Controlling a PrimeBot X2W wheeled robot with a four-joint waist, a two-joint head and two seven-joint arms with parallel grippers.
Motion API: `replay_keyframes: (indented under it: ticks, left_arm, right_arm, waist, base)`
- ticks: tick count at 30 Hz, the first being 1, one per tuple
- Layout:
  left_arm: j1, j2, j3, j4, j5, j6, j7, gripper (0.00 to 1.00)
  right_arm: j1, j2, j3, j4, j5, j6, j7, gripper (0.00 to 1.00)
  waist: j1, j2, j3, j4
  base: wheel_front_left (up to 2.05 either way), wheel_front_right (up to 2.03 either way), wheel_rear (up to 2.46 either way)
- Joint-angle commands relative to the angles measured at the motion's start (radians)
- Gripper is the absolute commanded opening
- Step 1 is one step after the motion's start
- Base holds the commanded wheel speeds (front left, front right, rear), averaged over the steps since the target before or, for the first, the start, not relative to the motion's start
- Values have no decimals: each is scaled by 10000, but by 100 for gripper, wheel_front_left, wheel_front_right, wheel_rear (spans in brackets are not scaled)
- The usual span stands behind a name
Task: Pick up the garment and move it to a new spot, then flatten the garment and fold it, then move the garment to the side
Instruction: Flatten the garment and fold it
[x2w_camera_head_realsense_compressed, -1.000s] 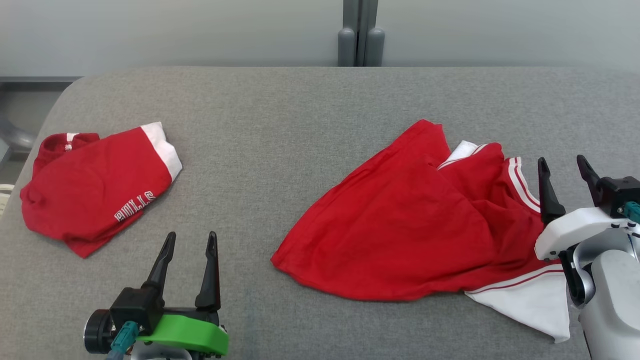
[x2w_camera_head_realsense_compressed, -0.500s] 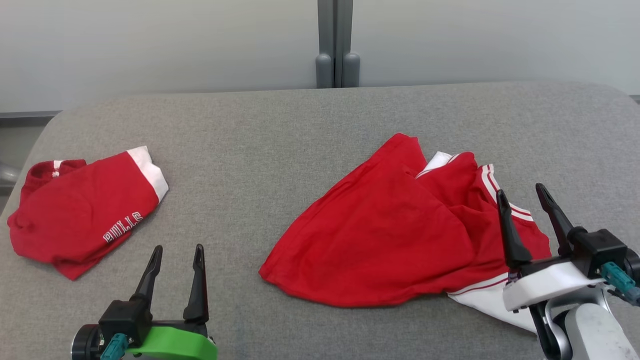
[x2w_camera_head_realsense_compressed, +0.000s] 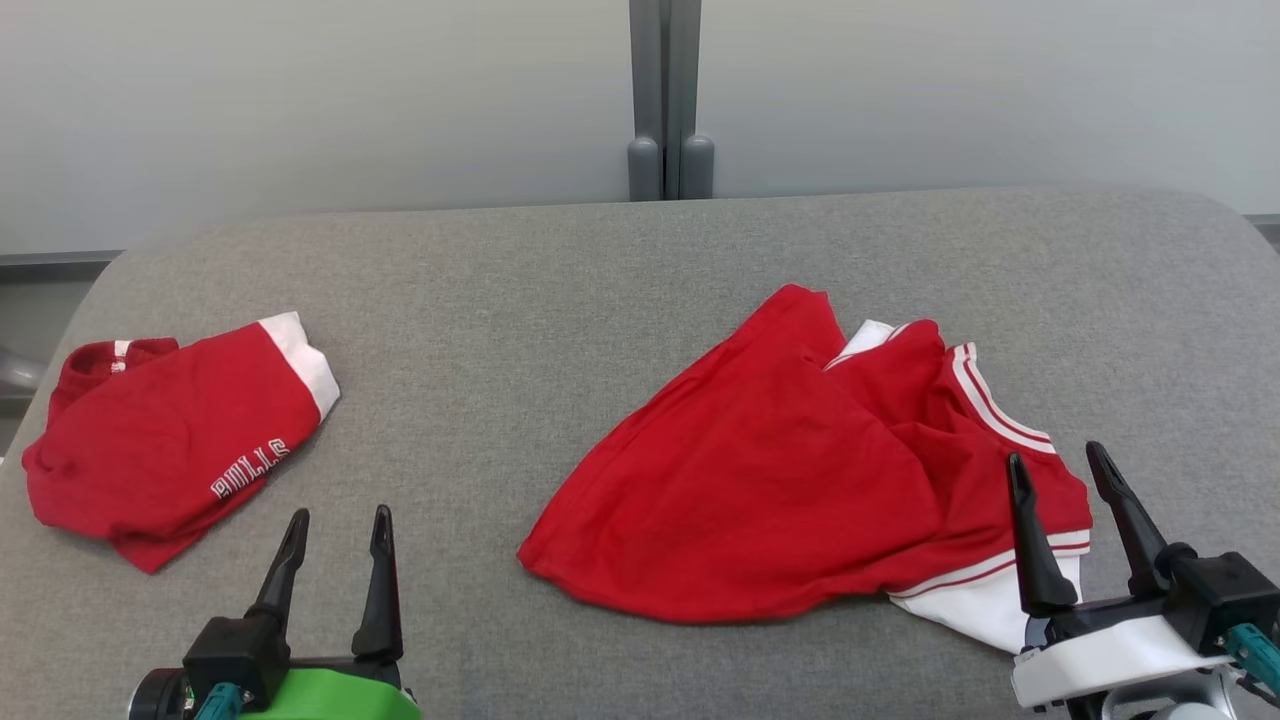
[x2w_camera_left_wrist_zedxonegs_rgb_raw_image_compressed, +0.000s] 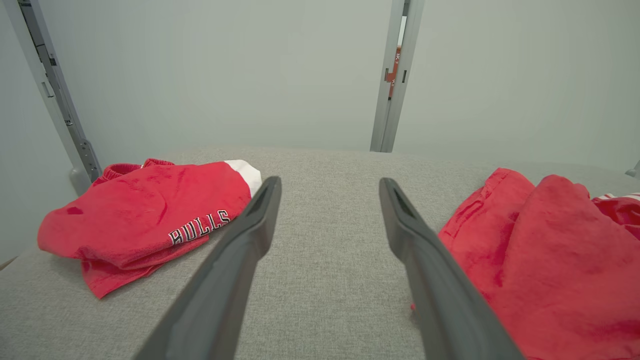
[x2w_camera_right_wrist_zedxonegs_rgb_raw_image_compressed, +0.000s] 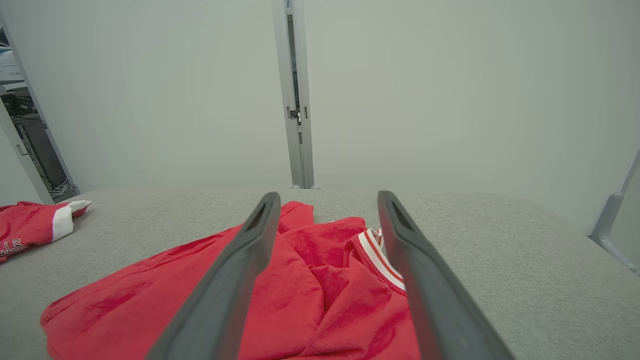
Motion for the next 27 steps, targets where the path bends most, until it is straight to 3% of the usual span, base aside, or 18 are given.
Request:
replay_keyframes:
  ticks: [1,27]
  left_arm:
    - [131,23,38,14,57,-48,-4,100]
    - [207,130,16,33,322,-66,-4,100]
  right_arm:
    - [203,79,8,-132,-16,-14,-27,100]
    - [580,542,379,-211,-81,-14,198,100]
  waist:
    - [0,0,-33,13]
    - [0,0,-244,197]
  base:
    - [0,0,0]
    - [0,0,0]
